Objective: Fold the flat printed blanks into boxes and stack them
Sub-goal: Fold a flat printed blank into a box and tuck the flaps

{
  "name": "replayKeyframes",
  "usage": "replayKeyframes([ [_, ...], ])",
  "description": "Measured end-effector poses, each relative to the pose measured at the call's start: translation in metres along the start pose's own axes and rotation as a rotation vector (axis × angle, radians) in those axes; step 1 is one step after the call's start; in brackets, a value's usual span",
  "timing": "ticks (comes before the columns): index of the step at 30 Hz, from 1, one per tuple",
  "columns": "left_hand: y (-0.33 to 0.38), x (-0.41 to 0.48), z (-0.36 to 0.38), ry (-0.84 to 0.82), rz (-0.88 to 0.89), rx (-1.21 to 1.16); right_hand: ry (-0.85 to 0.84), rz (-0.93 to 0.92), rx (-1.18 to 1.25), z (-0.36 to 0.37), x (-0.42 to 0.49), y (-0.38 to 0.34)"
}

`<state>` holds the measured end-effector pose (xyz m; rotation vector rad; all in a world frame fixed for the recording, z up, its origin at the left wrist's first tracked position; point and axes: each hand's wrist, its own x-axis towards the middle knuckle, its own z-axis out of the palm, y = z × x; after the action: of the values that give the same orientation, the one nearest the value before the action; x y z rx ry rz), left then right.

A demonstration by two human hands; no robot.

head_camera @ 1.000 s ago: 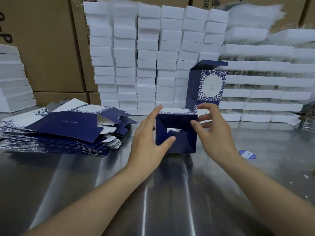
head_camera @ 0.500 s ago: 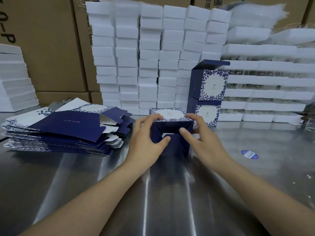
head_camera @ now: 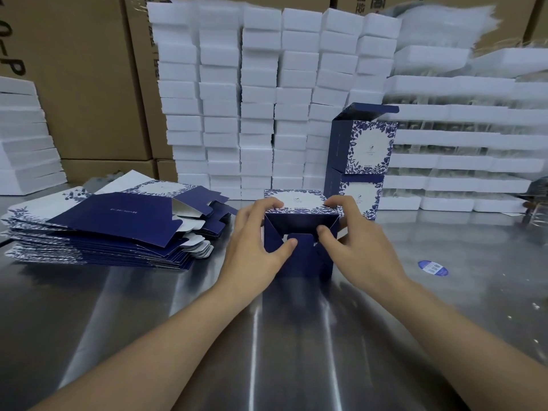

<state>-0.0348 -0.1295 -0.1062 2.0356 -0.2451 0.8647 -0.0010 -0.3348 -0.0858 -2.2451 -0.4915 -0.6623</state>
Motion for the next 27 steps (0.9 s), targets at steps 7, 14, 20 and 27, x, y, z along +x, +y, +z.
replayKeyframes([
  [7, -0.001, 0.0, 0.002, -0.011, -0.055, -0.018, -0.044, 0.067, 0.091, 0.001, 0.0, 0.001],
  [14, -0.007, 0.005, 0.004, -0.078, -0.323, -0.207, -0.198, 0.21, 0.191, 0.012, 0.003, 0.009],
  [20, -0.004, 0.004, 0.002, -0.025, -0.334, -0.217, -0.068, 0.185, 0.141, 0.016, 0.001, 0.009],
  [27, -0.002, 0.004, 0.002, 0.011, -0.333, -0.21, -0.028, 0.136, 0.067, 0.012, -0.001, 0.001],
])
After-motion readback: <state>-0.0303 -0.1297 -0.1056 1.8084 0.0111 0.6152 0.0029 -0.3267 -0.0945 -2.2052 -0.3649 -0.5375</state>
